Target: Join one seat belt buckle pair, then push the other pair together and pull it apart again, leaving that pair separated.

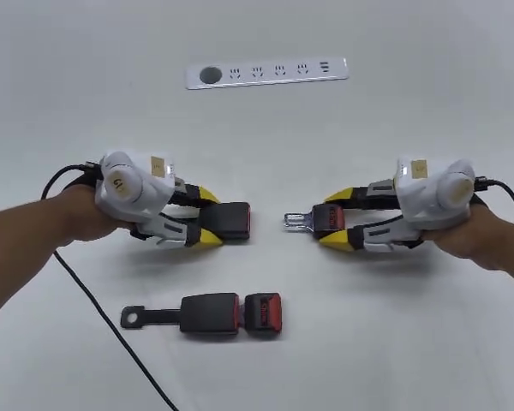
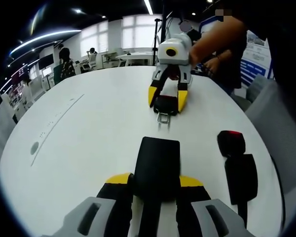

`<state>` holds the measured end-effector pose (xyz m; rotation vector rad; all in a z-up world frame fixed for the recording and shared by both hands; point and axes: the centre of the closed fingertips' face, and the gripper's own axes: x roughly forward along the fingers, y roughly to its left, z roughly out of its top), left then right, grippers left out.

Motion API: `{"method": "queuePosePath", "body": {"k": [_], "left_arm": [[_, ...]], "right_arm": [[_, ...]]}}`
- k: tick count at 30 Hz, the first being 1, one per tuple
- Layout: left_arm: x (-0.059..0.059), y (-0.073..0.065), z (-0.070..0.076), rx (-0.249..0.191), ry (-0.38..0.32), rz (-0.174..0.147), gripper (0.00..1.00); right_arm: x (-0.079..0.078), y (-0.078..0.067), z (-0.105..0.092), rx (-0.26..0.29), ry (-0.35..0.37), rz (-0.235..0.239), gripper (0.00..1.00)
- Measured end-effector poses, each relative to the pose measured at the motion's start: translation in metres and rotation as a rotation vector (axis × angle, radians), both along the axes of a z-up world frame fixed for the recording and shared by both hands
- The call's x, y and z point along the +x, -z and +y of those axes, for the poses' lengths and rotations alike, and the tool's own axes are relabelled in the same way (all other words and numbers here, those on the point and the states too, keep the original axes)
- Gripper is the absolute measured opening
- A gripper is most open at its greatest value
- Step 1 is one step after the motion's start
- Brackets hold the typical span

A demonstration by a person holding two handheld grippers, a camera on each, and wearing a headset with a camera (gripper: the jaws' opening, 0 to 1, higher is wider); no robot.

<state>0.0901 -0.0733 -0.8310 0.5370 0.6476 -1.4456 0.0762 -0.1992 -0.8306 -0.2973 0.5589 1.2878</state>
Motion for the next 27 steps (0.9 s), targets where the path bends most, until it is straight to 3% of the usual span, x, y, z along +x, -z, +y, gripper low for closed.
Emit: {"method": "queuePosePath", "body": {"k": [19,27], "left_arm": [[0.000,0.001,-0.001,0.002,-0.002,0.004,0.35],[0.000,0.001,-0.001,0.009,0.009,0.000,0.35]], "right_arm": [[0.000,0.000,0.053,0.050,-0.009,-0.004,0.36],[0.004,0.000,0.048,0.040,-0.013,-0.010,0.36]]}}
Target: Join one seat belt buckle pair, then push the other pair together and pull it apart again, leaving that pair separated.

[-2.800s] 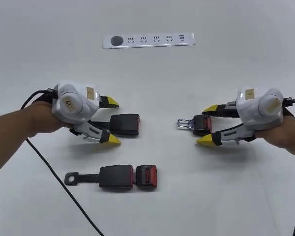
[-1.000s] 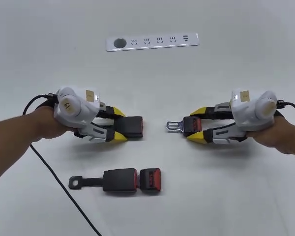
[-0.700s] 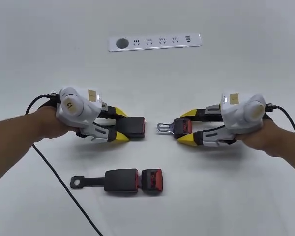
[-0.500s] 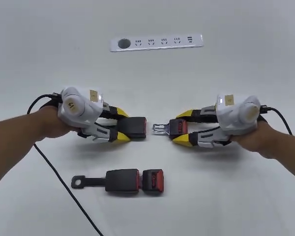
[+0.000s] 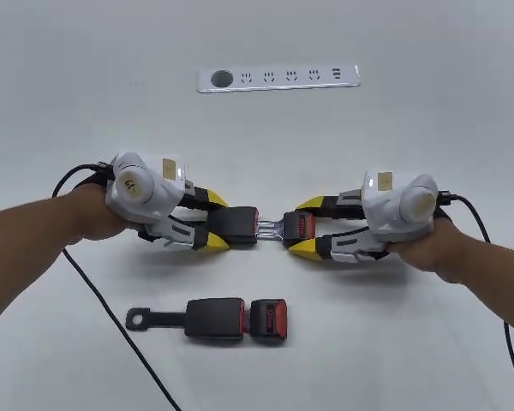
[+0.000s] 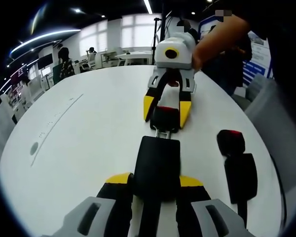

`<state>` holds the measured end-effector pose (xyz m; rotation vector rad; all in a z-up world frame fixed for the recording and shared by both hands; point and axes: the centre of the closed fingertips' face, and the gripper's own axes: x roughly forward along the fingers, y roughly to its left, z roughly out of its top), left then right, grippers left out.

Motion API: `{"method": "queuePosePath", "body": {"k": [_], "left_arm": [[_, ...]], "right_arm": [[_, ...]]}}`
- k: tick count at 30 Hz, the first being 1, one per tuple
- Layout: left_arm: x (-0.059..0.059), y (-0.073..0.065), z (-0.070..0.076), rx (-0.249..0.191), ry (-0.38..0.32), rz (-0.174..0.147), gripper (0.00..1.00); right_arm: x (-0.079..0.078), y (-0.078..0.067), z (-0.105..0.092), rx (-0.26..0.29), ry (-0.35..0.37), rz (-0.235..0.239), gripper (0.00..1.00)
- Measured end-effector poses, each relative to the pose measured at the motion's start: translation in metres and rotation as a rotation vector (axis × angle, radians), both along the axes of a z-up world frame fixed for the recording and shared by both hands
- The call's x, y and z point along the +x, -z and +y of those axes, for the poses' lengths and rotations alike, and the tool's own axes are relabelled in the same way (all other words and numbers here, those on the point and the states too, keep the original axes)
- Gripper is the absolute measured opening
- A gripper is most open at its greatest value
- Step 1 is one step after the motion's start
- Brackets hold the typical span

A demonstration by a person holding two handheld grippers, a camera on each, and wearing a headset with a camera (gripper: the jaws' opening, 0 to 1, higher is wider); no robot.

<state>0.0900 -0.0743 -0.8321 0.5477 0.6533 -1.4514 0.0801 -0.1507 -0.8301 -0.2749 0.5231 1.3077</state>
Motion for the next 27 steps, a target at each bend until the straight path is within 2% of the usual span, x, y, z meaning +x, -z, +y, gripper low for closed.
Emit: {"method": "queuePosePath", "body": {"k": [2,5,27], "left_arm": [[0.000,0.000,0.000,0.004,0.007,-0.002,0.34],[0.000,0.000,0.000,0.006,0.010,-0.001,0.34],[0.001,0.000,0.000,0.019,0.032,-0.012,0.34]], "right_arm": [[0.002,0.001,0.005,-0.015,-0.007,-0.013,0.36],[0.003,0.000,0.013,-0.007,-0.010,-0.009,0.36],[0.009,0.004,0.012,-0.047,-0.022,0.002,0.36]]}}
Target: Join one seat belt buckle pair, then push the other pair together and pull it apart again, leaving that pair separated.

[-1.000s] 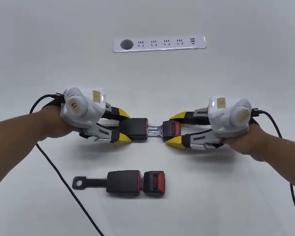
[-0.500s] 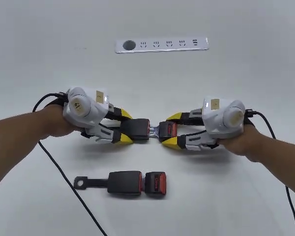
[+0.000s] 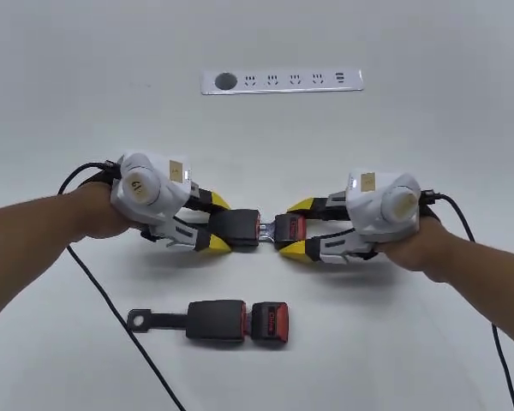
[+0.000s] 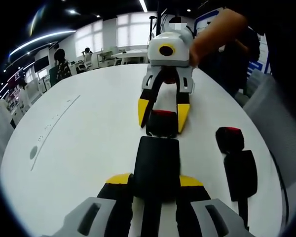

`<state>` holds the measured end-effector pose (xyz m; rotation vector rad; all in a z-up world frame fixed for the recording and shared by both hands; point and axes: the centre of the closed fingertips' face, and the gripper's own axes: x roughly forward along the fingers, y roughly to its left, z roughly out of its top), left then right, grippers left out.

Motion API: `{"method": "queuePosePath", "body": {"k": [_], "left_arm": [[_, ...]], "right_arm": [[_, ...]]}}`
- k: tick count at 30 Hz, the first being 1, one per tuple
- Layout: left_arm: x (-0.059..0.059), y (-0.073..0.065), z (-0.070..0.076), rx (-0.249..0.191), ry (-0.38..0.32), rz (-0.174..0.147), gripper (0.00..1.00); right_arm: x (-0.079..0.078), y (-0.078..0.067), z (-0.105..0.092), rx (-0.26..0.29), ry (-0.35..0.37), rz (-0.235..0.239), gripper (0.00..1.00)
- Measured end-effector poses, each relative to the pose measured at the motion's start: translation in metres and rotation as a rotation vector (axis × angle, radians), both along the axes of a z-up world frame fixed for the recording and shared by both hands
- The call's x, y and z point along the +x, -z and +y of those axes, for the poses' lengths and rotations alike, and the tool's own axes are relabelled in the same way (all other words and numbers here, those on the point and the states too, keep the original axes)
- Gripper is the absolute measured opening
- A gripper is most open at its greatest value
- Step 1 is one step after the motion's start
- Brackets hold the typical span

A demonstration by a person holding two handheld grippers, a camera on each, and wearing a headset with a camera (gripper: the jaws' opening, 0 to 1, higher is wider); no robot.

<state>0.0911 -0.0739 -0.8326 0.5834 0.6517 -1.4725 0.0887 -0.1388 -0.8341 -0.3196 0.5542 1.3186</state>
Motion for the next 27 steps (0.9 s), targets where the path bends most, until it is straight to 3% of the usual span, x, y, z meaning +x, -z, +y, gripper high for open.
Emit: {"method": "queuePosePath", "body": {"k": [27], "left_arm": [[-0.001,0.000,-0.001,0.016,0.012,-0.010,0.34]], "right_arm": [[0.003,0.003,0.016,-0.040,0.015,0.010,0.36]]}}
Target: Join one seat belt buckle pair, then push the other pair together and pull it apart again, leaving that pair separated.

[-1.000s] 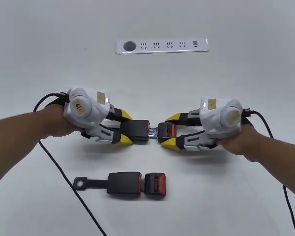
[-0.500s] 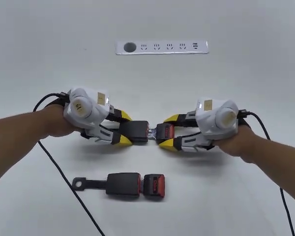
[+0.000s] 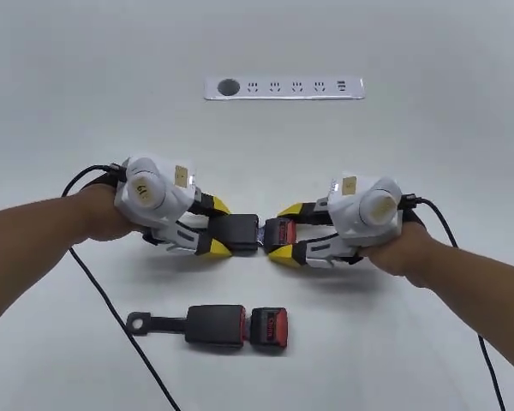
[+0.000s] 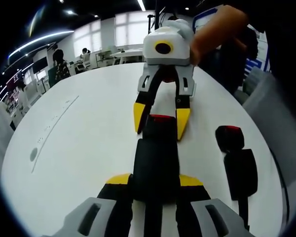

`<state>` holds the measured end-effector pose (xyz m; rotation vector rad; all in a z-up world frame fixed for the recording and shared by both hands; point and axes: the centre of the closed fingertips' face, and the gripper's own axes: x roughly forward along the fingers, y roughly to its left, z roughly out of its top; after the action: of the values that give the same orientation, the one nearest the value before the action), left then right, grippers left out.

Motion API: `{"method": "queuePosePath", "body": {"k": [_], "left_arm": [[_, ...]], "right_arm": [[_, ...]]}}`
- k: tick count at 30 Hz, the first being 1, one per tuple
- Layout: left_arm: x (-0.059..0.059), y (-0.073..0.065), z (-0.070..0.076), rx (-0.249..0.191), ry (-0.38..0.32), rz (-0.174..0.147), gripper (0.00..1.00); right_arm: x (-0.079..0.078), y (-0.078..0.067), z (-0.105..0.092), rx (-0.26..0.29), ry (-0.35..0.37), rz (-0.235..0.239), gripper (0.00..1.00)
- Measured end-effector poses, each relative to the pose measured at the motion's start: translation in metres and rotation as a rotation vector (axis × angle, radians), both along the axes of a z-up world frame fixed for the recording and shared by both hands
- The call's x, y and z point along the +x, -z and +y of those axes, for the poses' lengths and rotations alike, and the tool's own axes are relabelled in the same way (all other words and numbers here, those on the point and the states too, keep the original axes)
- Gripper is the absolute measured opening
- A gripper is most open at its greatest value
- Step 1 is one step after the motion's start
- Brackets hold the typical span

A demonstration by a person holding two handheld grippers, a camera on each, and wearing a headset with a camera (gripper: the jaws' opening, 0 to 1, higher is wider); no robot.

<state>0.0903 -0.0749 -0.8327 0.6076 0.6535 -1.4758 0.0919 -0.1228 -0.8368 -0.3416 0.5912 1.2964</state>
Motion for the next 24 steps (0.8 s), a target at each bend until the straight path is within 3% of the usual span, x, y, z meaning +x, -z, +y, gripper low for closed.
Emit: {"method": "queuePosePath", "body": {"k": [24], "left_arm": [[-0.0002,0.0016,0.0003,0.014,0.019,-0.007,0.34]], "right_arm": [[-0.0011,0.0008,0.0025,-0.063,-0.013,-0.005,0.36]]}}
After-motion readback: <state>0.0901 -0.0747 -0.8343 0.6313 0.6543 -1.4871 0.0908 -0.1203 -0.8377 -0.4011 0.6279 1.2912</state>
